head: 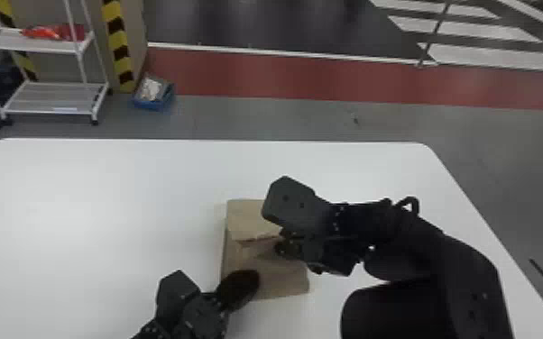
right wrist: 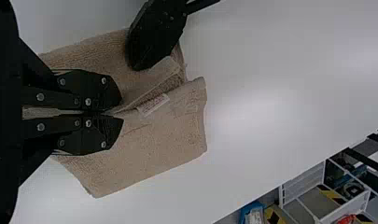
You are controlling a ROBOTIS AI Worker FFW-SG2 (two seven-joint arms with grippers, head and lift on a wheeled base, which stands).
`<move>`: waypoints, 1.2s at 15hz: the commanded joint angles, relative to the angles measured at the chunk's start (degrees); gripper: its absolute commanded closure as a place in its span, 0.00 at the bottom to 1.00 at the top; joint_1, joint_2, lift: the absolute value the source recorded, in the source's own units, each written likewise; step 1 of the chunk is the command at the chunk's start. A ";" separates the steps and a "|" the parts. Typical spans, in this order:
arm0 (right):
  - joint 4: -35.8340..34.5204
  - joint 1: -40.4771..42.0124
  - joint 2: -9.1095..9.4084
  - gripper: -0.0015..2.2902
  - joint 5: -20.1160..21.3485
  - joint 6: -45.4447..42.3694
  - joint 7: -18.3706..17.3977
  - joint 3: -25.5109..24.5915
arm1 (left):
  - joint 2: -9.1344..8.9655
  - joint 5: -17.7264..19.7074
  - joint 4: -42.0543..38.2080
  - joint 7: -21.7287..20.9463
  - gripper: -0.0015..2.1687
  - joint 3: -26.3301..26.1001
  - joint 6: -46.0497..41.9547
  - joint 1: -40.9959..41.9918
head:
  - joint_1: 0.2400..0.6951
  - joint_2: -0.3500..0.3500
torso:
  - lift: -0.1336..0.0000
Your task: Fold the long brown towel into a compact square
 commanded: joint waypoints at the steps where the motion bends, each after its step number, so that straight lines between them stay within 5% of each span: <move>1: -0.75 0.76 -0.40 0.48 0.00 -0.19 0.32 0.11 | -0.23 -0.18 0.24 0.30 0.99 -0.29 0.28 -0.26 | 1.00 0.27 | 0.07; 14: 0.04 3.22 -0.23 0.46 2.11 -1.07 0.50 2.22 | -0.23 -0.35 0.24 0.21 0.99 -0.20 0.10 -0.35 | 1.00 0.27 | 0.07; 16: 0.04 3.75 0.04 0.20 2.38 -0.36 -0.12 2.66 | -0.23 -0.35 0.24 0.21 0.99 -0.20 0.10 -0.26 | 1.00 0.28 | 0.07; 18: -0.23 3.92 0.21 0.09 2.29 -0.01 -0.12 2.75 | -0.23 -0.44 0.24 0.21 0.99 -0.20 0.10 -0.26 | 1.00 0.28 | 0.07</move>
